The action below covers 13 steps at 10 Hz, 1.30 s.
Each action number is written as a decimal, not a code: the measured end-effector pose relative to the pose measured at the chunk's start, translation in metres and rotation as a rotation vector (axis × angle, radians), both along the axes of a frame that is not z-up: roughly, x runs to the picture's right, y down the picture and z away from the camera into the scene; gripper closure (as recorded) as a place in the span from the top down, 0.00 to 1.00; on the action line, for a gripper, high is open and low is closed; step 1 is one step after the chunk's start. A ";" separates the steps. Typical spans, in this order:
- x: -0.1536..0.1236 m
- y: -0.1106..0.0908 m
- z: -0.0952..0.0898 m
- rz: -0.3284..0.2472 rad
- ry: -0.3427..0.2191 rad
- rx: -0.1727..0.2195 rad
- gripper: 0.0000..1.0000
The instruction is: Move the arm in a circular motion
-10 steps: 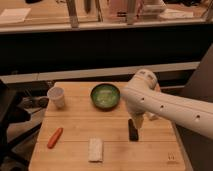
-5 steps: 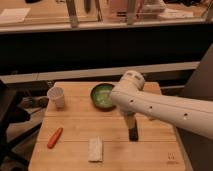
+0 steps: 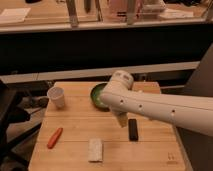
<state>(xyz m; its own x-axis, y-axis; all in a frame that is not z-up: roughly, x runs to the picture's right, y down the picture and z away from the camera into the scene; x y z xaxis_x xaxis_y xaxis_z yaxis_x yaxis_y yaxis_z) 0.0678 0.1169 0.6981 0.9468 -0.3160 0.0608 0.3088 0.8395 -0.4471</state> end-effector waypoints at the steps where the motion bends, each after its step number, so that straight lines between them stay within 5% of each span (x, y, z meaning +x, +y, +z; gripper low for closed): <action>1: -0.003 -0.001 0.003 -0.005 -0.003 0.001 0.80; 9: -0.037 -0.021 0.029 -0.003 -0.030 0.015 0.80; 13: -0.049 -0.049 0.049 0.003 -0.050 0.021 0.80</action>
<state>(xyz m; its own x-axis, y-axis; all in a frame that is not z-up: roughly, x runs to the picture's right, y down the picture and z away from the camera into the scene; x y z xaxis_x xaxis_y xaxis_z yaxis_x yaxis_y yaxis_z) 0.0192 0.0682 0.7468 0.9436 -0.3151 0.1017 0.3282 0.8496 -0.4129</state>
